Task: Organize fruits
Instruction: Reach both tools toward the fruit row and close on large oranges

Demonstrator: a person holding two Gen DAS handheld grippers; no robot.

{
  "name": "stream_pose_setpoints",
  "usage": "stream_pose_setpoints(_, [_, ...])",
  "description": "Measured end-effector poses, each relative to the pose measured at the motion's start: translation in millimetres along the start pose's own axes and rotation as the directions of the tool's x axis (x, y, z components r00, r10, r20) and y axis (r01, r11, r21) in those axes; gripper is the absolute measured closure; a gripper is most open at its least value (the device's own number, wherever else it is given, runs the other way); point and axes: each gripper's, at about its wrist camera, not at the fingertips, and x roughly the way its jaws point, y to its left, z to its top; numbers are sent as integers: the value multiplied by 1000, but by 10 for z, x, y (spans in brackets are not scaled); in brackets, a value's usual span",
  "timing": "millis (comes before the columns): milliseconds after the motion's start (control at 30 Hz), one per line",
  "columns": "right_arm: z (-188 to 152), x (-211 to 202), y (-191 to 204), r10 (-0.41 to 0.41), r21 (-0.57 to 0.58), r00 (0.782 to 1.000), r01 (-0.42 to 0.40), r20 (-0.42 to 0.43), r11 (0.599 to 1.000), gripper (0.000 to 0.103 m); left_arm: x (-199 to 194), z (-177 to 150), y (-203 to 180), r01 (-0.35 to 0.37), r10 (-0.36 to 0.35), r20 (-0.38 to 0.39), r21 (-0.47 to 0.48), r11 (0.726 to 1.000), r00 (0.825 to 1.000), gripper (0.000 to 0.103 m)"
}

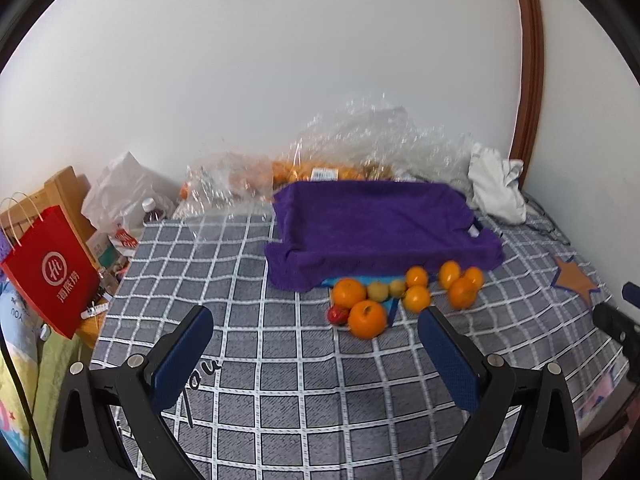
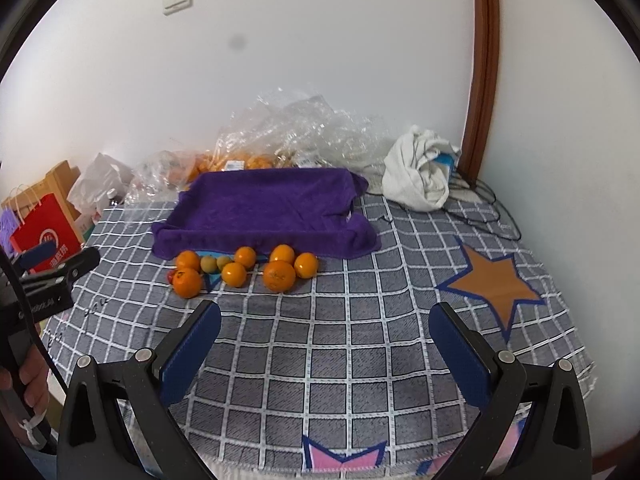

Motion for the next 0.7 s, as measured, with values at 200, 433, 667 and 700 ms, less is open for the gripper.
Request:
stream_pose_setpoints(200, [-120,517,-44,34,-12,998,-35,-47,999,1,337,-193,55,24,-24,-50,2,1000,998,9])
stream_pose_setpoints(433, [-245,983,-67,10,-5,995,-11,-96,1000,6,725,-310,10,65,-64,-119,7,998,991,25])
stream_pose_setpoints(667, [-268,1223,-103,18,7,994,-18,-108,1000,15,974,-318,-129,128,-123,-137,28,991,983,32])
stream_pose_setpoints(700, [-262,1250,-104,8,-1,994,-8,-107,1000,16,1002,-316,-133,137,-132,-141,26,990,981,32])
